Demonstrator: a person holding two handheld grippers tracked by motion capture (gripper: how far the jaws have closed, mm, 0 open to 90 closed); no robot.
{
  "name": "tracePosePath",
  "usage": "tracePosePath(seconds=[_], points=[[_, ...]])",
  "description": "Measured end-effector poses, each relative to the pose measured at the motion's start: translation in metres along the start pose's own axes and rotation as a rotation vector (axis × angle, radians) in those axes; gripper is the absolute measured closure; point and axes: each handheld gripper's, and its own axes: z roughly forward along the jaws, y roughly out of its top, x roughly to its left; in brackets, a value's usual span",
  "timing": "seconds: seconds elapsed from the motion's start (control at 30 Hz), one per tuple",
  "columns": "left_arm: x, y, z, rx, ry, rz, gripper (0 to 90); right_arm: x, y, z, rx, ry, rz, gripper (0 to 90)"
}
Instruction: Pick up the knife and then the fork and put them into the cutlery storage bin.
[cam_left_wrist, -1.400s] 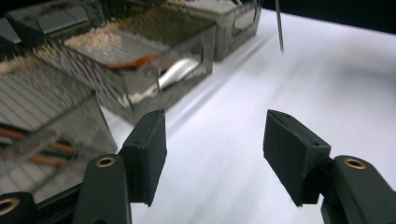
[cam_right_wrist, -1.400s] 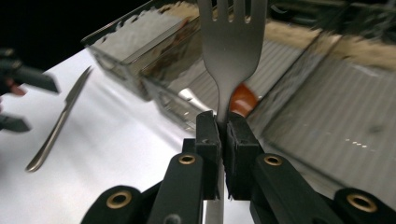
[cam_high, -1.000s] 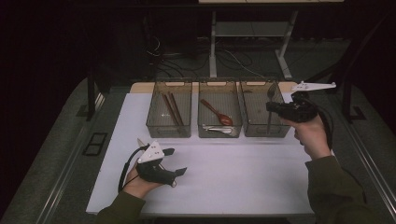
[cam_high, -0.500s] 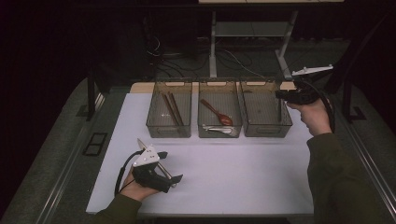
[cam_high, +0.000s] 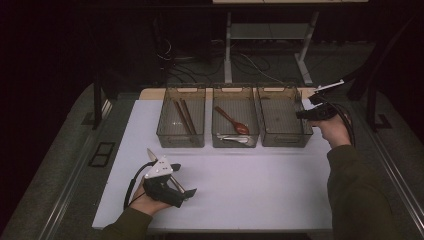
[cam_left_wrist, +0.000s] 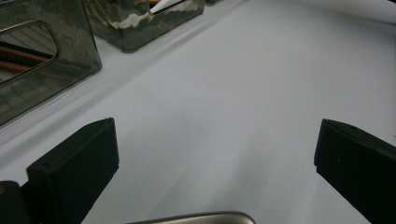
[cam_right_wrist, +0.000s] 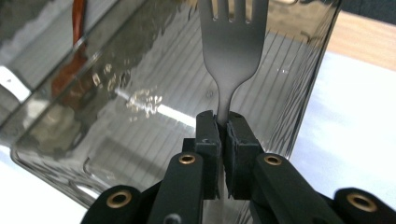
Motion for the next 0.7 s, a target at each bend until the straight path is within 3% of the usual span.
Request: tracePosePath(seconds=[0.27, 0.7], points=[[0.000, 0.000, 0.000, -0.009, -0.017, -0.008, 0.0, 0.000, -0.002, 0.011, 0.053, -0.010, -0.001, 85.1], [-0.001, 0.000, 0.001, -0.006, -0.042, -0.007, 0.0, 0.007, 0.002, 0.039, 0.069, -0.015, 0.001, 83.2]])
